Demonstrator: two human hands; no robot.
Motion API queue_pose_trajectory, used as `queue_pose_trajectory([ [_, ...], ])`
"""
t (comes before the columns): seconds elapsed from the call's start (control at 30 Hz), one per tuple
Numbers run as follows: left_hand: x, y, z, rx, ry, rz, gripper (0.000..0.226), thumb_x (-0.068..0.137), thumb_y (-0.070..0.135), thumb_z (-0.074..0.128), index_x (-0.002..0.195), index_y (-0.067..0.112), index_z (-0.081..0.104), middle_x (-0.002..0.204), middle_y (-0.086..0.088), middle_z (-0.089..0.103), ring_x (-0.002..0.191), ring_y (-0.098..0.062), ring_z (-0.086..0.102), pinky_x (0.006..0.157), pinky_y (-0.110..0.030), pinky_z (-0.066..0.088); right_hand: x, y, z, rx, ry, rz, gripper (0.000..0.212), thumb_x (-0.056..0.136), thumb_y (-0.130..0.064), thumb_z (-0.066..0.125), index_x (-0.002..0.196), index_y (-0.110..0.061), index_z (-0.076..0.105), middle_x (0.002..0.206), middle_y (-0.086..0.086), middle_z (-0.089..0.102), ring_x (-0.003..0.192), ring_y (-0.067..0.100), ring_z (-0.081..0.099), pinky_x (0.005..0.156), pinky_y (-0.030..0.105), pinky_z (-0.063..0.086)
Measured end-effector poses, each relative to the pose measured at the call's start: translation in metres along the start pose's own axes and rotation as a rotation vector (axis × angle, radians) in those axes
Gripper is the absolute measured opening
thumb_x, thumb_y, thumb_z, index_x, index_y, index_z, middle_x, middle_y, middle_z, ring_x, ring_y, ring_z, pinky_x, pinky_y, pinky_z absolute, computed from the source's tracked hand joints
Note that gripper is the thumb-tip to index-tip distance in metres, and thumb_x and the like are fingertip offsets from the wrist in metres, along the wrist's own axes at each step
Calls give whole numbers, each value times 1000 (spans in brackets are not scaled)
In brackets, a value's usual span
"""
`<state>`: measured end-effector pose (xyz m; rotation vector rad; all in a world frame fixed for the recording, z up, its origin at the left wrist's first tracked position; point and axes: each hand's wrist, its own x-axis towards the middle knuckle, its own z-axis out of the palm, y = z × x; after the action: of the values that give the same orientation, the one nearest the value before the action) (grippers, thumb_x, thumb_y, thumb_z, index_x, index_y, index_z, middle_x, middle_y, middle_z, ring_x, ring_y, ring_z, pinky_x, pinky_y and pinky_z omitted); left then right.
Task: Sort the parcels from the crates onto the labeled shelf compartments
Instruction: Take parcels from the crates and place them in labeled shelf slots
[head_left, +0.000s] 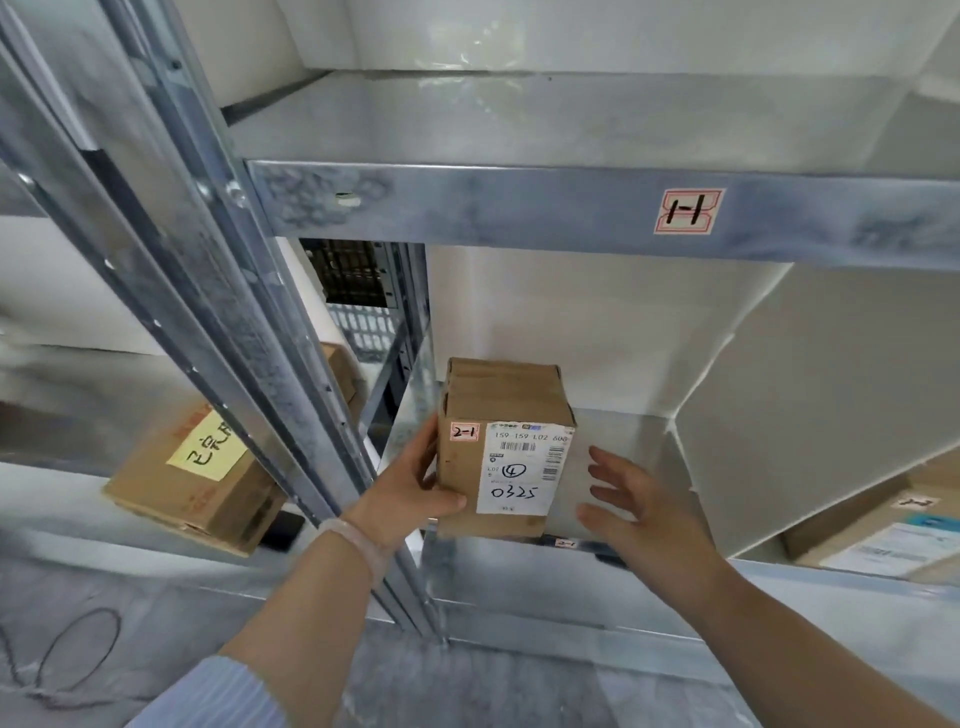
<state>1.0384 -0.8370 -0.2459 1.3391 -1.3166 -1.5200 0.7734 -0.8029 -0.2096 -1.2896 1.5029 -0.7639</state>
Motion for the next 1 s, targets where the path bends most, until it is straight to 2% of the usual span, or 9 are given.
queue_pose_trajectory([
  [0.13,0,-11,-1,-5,57,-17,77,63,-1,67,130,33,52,124,7,68,126,-13,56,104,-37,48,0,0,9,-41,-9,21,63,81,-25,74,135,-42,46,127,-20,54,113,-4,53,97,44,51],
  [0.23,-2,-19,1,15,97,-39,68,63,4,70,123,33,54,118,9,70,121,-13,59,98,-34,50,-1,-4,12,-72,-8,19,65,82,-26,73,138,-39,44,132,-17,53,115,0,53,96,42,52],
  [0.3,-4,-21,4,49,120,-58,62,68,6,76,120,34,55,111,18,72,117,-8,61,94,-28,50,-2,-7,13,-81,-18,20,67,83,-25,73,141,-37,42,133,-17,51,118,3,52,95,38,53],
  [0.4,-6,-26,8,61,143,-73,61,77,10,81,123,37,53,115,19,71,121,-9,59,104,-35,47,-3,-7,16,-95,-34,8,71,82,-24,75,142,-35,41,137,-16,50,117,2,52,88,28,53],
  [0.47,-7,-27,12,76,166,-56,68,71,23,87,129,34,53,122,15,70,123,-12,60,107,-42,46,-3,-7,18,-117,-54,-8,73,80,-24,76,143,-34,39,138,-16,49,116,2,51,82,15,46],
  [0.53,-5,-26,15,76,214,-46,64,72,20,88,126,33,55,119,14,71,119,-10,62,107,-42,48,-2,-8,20,-151,-75,-18,75,80,-26,76,144,-34,38,138,-18,47,115,1,50,80,10,40],
  [0.67,-2,-25,21,101,296,-36,57,75,12,85,114,41,54,113,19,69,115,-4,60,105,-36,49,-1,-10,23,-183,-105,-25,75,81,-32,74,145,-35,36,140,-19,46,116,0,49,87,15,40],
  [0.83,2,-25,18,131,306,-46,62,75,16,86,123,36,53,117,17,68,121,-10,58,107,-42,47,0,-8,22,-196,-123,-17,76,83,-30,74,147,-35,33,145,-15,43,122,4,47,101,26,45],
  [1.0,1,-19,18,199,312,-62,60,78,19,84,125,36,50,114,23,65,121,-13,57,109,-40,45,-2,-6,17,-221,-145,-12,77,82,-31,75,146,-35,34,144,-15,42,123,4,45,104,30,44],
])
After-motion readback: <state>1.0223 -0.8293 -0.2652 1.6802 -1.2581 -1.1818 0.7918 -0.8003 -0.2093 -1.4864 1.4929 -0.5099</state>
